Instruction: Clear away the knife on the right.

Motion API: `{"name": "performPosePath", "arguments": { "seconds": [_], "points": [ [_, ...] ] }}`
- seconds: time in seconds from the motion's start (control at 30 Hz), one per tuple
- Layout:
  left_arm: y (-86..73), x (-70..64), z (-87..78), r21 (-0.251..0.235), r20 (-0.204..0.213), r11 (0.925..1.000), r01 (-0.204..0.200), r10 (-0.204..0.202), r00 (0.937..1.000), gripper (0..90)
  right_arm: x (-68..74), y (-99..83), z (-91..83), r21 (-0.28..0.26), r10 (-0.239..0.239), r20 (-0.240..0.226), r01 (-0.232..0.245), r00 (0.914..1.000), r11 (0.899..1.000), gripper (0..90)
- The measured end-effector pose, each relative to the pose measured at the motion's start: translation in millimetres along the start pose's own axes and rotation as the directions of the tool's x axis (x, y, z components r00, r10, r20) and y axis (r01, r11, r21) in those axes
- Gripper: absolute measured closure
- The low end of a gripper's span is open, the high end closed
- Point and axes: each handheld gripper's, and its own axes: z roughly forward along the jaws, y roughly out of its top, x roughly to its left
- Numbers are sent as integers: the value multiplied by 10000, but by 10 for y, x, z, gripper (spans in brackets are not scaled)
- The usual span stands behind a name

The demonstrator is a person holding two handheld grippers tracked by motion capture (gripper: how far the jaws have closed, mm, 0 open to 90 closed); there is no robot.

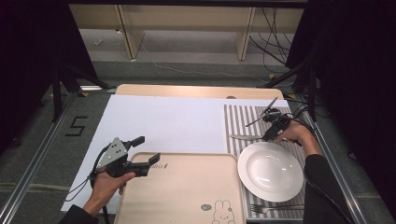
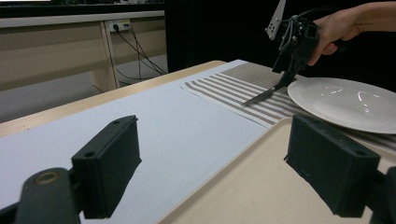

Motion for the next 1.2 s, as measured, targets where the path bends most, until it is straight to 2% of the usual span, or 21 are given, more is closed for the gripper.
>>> {"name": "performPosePath", "arguments": {
  "seconds": [0.03,0.1,0.2,0.23,0.27,0.33,0.43,0.5,0.6,0.67,0.73,0.87,0.97,1.2],
  "points": [
    [0,0,0,-3,0,10000,-3,3,10000,166,-14,0,7,-4,-64,168,64,9998,10000,366],
    [0,0,-1,-16,-2,10000,10,-10,10000,166,-14,-3,11,64,-168,-14,168,9999,9998,380],
    [1,1,0,-20,-5,10000,7,-7,10000,166,-3,2,31,201,-164,-22,165,9999,9997,388],
    [1,1,0,-21,1,10000,11,-11,10000,166,-19,12,48,161,-407,-21,407,9992,9990,392],
    [1,0,0,-22,-1,10000,10,-10,10000,166,-2,19,48,220,-207,-106,209,9997,9995,403],
    [2,1,-1,-21,0,10000,8,-8,10000,166,1,28,52,258,-230,-114,232,9997,9994,416],
    [3,4,0,-114,20,9999,-5,5,10000,166,6,44,93,379,-625,-79,628,9980,9973,431],
    [6,2,-7,-51,-39,10000,-16,16,10000,166,17,52,94,469,-375,-239,385,9990,9982,452],
    [5,2,-3,-35,-18,10000,-34,34,10000,166,9,59,112,563,-613,-222,625,9979,9965,455],
    [5,-2,-2,-25,-8,10000,-34,34,10000,166,24,58,115,592,-496,-235,509,9985,9969,457],
    [5,-4,0,-16,-4,10000,-43,43,10000,166,19,57,122,497,-761,-206,771,9969,9958,472],
    [5,-8,0,-18,-7,10000,-48,48,10000,166,14,62,129,598,-665,-240,678,9975,9959,473],
    [5,-9,1,-9,-8,10000,-86,86,10000,166,-10,60,127,542,-685,-513,712,9963,9960,501],
    [5,-16,3,12,7,9998,-173,173,9999,167,-1,62,122,611,-649,-625,687,9959,9958,538]
  ]
}}
